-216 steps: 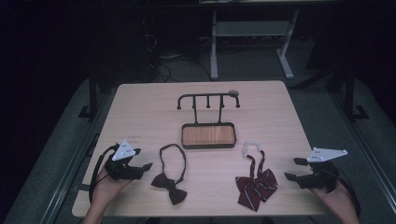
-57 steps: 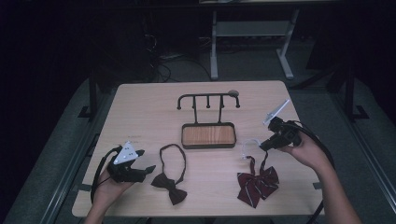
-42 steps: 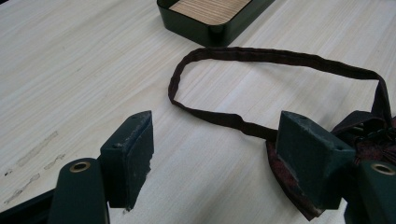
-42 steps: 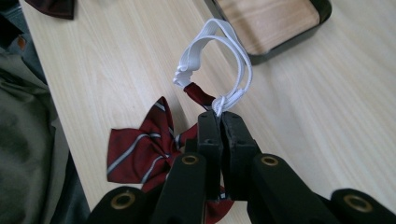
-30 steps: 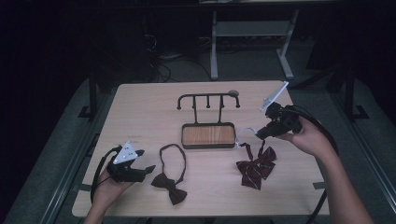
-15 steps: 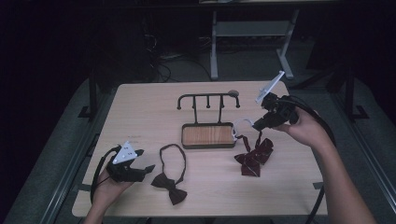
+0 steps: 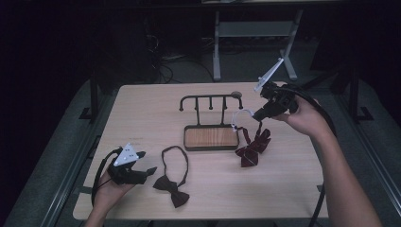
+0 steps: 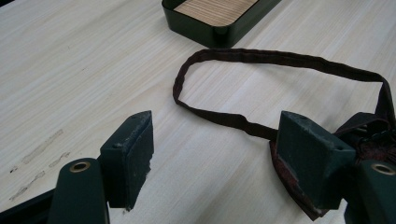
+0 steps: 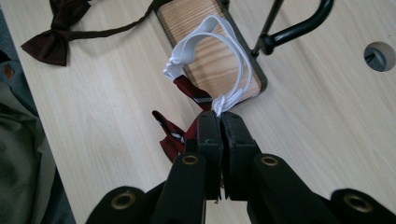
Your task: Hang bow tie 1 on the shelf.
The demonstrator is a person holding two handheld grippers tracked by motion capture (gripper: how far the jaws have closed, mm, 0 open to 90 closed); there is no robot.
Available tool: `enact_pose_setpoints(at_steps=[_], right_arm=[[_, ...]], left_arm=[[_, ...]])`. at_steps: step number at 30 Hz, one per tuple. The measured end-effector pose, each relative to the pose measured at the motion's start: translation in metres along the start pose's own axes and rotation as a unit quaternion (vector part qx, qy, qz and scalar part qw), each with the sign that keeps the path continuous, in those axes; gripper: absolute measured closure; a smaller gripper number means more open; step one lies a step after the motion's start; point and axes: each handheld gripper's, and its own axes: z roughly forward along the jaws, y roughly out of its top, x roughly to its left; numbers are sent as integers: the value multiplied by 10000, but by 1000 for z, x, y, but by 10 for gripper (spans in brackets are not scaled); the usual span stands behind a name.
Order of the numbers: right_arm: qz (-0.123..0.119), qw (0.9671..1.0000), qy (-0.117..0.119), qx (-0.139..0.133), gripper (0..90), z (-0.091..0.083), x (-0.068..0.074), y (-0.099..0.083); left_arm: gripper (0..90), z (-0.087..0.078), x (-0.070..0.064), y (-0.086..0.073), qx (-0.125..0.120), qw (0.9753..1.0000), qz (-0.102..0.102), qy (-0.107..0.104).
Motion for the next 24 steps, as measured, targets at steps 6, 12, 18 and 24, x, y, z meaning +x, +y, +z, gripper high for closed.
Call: enact_pose_setpoints(at_steps=[6,12,18,24], right_arm=[[33,10000,-51,33,868,-2,-5,10],[119,9998,-124,85,868,0,-14,17],[253,9995,-141,124,867,4,-23,19],[375,9991,-192,79,867,4,-32,19]], left_arm=[[277,0,0,0,-3,10000,6,-8],[277,0,0,0,-17,10000,5,-16],[277,0,-1,0,-26,10000,-8,-23],[277,1,-1,0,-8,10000,17,-26]])
